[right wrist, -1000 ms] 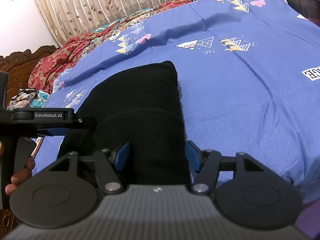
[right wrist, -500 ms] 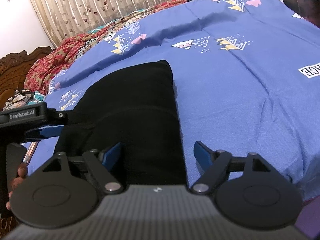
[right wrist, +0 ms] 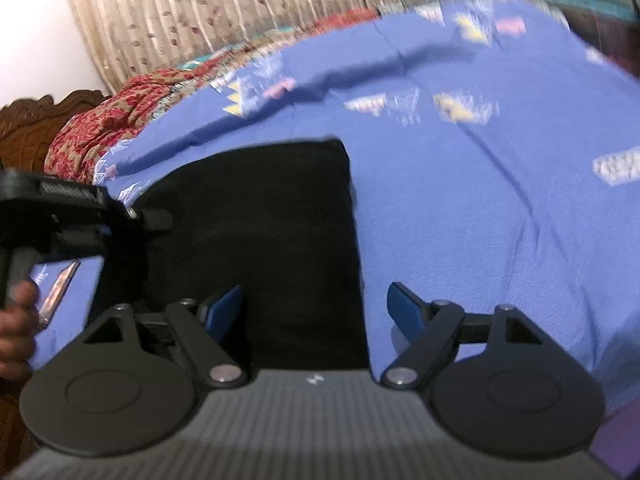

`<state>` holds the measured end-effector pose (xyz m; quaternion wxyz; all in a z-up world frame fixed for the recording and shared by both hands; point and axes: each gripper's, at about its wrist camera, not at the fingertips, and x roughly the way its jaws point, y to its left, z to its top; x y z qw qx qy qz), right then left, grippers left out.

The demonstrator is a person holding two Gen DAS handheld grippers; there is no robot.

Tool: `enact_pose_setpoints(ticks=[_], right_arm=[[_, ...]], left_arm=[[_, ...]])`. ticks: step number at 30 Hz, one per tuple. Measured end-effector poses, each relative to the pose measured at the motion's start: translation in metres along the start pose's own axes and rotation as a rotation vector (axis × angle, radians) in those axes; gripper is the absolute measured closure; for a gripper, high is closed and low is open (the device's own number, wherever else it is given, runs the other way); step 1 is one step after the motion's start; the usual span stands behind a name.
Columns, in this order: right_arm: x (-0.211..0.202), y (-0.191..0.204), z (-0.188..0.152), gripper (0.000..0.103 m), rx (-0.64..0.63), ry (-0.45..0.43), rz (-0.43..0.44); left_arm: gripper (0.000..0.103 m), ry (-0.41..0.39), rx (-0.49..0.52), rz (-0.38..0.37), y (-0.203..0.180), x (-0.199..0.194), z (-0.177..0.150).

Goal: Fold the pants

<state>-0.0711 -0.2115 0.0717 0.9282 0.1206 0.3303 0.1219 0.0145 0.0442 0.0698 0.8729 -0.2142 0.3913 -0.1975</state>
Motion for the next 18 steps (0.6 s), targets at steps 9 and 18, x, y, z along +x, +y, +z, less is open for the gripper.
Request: enact_pose_setpoints(ticks=[9, 18], right_arm=[[-0.003, 0.04, 0.002, 0.026, -0.202, -0.068, 0.086], [0.043, 0.01, 0.0, 0.021, -0.026, 0.183, 0.064]], left_arm=[[0.093, -0.089, -0.052, 0.088, 0.044, -0.041, 0.007], [0.046, 0.014, -0.081, 0.141, 0.057, -0.001, -0.031]])
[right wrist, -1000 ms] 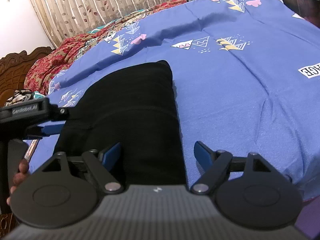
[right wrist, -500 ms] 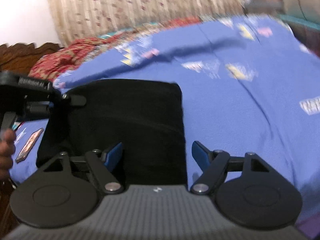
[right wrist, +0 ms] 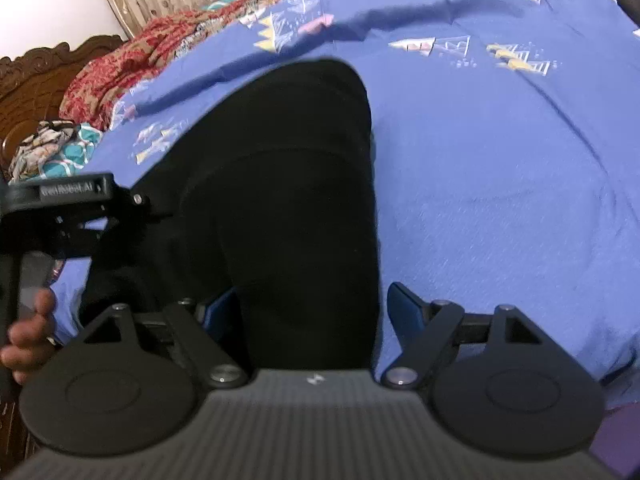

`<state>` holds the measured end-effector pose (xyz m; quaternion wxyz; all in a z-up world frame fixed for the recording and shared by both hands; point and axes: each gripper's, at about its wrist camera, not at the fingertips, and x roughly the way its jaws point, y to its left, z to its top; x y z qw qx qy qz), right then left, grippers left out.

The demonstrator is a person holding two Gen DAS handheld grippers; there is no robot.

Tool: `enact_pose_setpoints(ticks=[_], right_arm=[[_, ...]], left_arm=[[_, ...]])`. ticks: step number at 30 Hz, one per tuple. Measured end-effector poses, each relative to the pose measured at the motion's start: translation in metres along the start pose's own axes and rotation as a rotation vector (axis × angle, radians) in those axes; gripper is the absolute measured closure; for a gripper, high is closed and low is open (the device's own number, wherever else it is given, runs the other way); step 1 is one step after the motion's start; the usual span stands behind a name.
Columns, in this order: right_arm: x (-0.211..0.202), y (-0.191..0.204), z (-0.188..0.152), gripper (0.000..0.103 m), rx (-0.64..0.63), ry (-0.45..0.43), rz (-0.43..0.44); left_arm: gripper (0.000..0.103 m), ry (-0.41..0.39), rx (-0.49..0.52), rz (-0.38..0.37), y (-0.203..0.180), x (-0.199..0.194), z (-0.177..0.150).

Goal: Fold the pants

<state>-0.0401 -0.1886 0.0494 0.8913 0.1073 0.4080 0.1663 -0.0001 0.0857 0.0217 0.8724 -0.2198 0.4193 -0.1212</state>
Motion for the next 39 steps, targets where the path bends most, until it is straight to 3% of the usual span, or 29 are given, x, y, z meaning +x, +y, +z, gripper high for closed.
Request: enact_pose_setpoints(ticks=[3, 7, 12, 15, 17, 20, 24, 27, 31, 34, 36, 39], right_arm=[[-0.019, -0.003, 0.005, 0.021, -0.004, -0.062, 0.016], [-0.051, -0.017, 0.025, 0.021, -0.006, -0.198, 0.0], [-0.105, -0.042, 0.104, 0.022, -0.055, -0.457, -0.13], [-0.146, -0.04, 0.16, 0.022, -0.136, -0.662, -0.182], [-0.176, -0.034, 0.188, 0.022, -0.136, -0.793, -0.186], [-0.217, -0.031, 0.205, 0.02, -0.054, -0.935, -0.044], [-0.218, -0.021, 0.19, 0.02, -0.027, -0.92, 0.061], [-0.198, -0.011, 0.165, 0.02, -0.046, -0.851, 0.025], [-0.175, -0.002, 0.142, 0.02, -0.076, -0.798, -0.061], [-0.166, -0.011, 0.138, 0.02, -0.019, -0.774, -0.143], [-0.167, -0.017, 0.139, 0.02, 0.017, -0.761, -0.163], [-0.178, -0.014, 0.147, 0.02, -0.042, -0.774, -0.203]], left_arm=[[0.044, -0.015, -0.021, -0.02, 0.004, -0.013, 0.004], [0.04, -0.091, -0.007, -0.043, 0.009, -0.047, 0.003], [0.039, -0.159, -0.017, -0.085, 0.019, -0.081, 0.001], [0.039, -0.209, -0.014, -0.104, 0.026, -0.102, -0.002], [0.039, -0.281, 0.015, -0.052, 0.033, -0.119, -0.002], [0.038, -0.379, 0.092, 0.101, 0.045, -0.139, -0.001], [0.033, -0.506, 0.278, 0.317, 0.065, -0.157, -0.006], [0.032, -0.529, 0.342, 0.377, 0.075, -0.167, -0.009], [0.032, -0.563, 0.34, 0.325, 0.073, -0.177, -0.007], [0.032, -0.574, 0.338, 0.264, 0.063, -0.177, -0.006], [0.032, -0.586, 0.357, 0.207, 0.054, -0.176, -0.006], [0.032, -0.58, 0.36, 0.106, 0.04, -0.171, -0.008]])
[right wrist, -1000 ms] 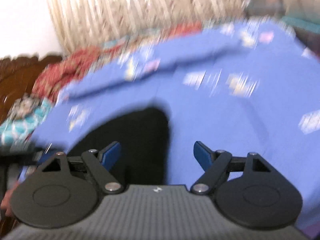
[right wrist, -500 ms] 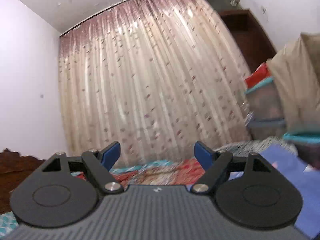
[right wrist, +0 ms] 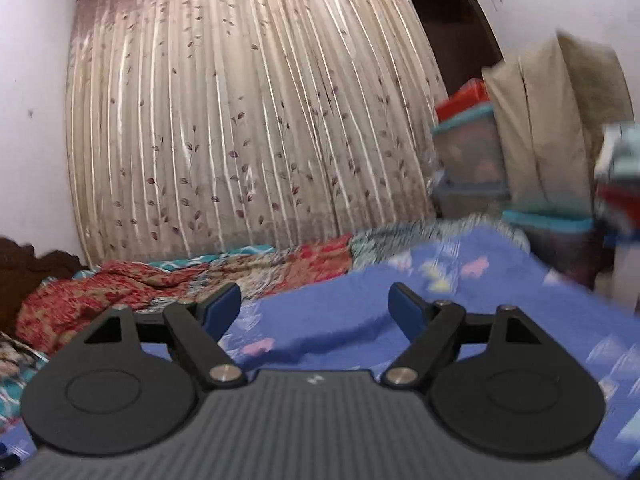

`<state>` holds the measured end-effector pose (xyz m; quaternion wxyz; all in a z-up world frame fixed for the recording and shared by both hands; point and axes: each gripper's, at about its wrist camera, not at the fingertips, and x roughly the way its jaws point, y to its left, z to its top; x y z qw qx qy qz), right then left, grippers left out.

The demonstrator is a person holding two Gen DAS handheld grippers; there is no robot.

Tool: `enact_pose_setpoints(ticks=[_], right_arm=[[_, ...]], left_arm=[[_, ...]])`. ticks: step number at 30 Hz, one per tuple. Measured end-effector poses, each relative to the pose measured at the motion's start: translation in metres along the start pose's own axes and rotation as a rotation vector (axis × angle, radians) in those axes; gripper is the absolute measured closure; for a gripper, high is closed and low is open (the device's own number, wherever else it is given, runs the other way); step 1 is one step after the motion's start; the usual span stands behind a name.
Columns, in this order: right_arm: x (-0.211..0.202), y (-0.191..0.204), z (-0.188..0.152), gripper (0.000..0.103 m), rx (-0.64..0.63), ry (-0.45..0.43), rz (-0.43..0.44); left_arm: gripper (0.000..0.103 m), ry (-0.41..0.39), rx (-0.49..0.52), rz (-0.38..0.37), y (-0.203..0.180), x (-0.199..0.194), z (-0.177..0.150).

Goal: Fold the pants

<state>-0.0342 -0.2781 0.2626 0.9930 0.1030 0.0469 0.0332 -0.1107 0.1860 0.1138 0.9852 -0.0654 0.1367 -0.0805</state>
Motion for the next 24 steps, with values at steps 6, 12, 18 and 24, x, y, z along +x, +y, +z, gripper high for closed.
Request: enact_pose_setpoints(ticks=[6, 12, 18, 24], right_arm=[[0.005, 0.004, 0.098, 0.021, -0.163, -0.178, -0.041], [-0.032, 0.025, 0.224, 0.02, -0.095, -0.435, 0.012], [-0.075, 0.035, 0.259, 0.018, 0.059, -0.435, 0.231], [-0.093, 0.037, 0.3, 0.018, 0.139, -0.336, 0.329]], left_arm=[[0.03, 0.011, -0.037, -0.115, -0.018, 0.0, 0.004], [0.029, -0.02, -0.066, -0.137, -0.017, -0.023, 0.013], [0.029, -0.086, -0.037, -0.142, -0.018, -0.051, 0.037], [0.029, -0.241, 0.128, -0.237, -0.04, -0.112, 0.118]])
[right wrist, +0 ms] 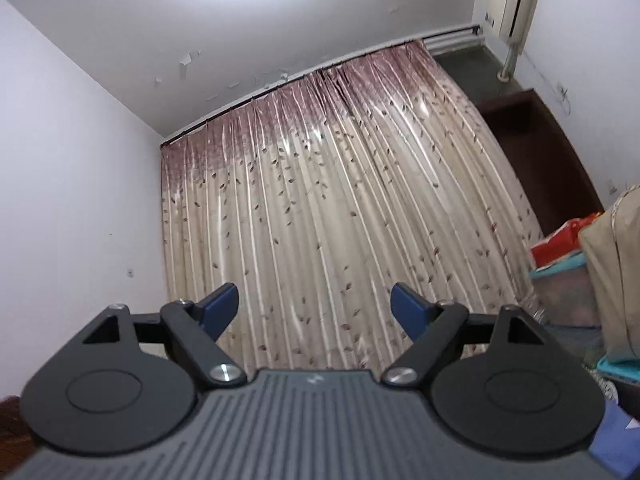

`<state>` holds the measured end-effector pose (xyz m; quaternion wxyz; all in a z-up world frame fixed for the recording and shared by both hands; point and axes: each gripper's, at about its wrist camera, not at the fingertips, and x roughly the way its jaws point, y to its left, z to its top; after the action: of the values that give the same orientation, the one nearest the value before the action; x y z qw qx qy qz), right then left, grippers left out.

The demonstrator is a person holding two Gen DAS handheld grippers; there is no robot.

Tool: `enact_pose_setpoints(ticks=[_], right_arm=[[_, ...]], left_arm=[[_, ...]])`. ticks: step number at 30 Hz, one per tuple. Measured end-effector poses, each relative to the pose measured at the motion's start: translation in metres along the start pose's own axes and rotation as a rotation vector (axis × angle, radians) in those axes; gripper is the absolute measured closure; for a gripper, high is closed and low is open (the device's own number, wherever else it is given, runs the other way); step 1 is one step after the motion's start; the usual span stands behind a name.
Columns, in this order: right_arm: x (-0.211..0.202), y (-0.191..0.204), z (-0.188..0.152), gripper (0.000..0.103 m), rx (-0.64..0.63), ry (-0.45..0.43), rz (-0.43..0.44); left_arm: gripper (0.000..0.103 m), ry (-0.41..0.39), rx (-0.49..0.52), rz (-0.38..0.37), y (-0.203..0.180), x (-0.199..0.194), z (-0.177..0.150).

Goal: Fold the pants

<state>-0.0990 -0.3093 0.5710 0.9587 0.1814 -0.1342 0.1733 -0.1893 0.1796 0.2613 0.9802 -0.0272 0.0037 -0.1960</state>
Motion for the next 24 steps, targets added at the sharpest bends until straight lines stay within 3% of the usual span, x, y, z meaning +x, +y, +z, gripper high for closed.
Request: enact_pose_setpoints(ticks=[4, 8, 11, 13, 15, 17, 19, 24], right_arm=[[-0.011, 0.011, 0.048, 0.018, 0.031, -0.02, 0.018], [-0.039, 0.025, 0.097, 0.018, -0.032, -0.131, -0.008], [-0.056, 0.02, 0.116, 0.018, -0.067, -0.185, -0.035], [-0.067, 0.01, 0.111, 0.018, -0.077, -0.185, -0.03], [-0.073, -0.005, 0.091, 0.017, -0.072, -0.151, -0.022], [-0.076, -0.021, 0.061, 0.017, -0.059, -0.06, 0.0], [-0.076, -0.033, 0.022, 0.017, -0.087, 0.036, 0.017], [-0.089, -0.054, -0.124, 0.015, -0.19, 0.261, 0.044]], left_arm=[[0.027, -0.112, 0.102, -0.027, -0.02, -0.033, 0.099], [0.016, -0.259, 0.154, 0.04, -0.055, -0.071, 0.201], [0.016, -0.335, 0.177, 0.06, -0.081, -0.088, 0.231], [0.015, -0.344, 0.162, 0.049, -0.095, -0.088, 0.227], [0.013, -0.283, 0.112, 0.022, -0.104, -0.075, 0.208], [0.013, -0.202, 0.087, 0.003, -0.112, -0.057, 0.179], [0.013, -0.128, 0.04, -0.005, -0.114, -0.039, 0.143], [0.012, 0.031, -0.167, -0.014, -0.096, -0.001, 0.038]])
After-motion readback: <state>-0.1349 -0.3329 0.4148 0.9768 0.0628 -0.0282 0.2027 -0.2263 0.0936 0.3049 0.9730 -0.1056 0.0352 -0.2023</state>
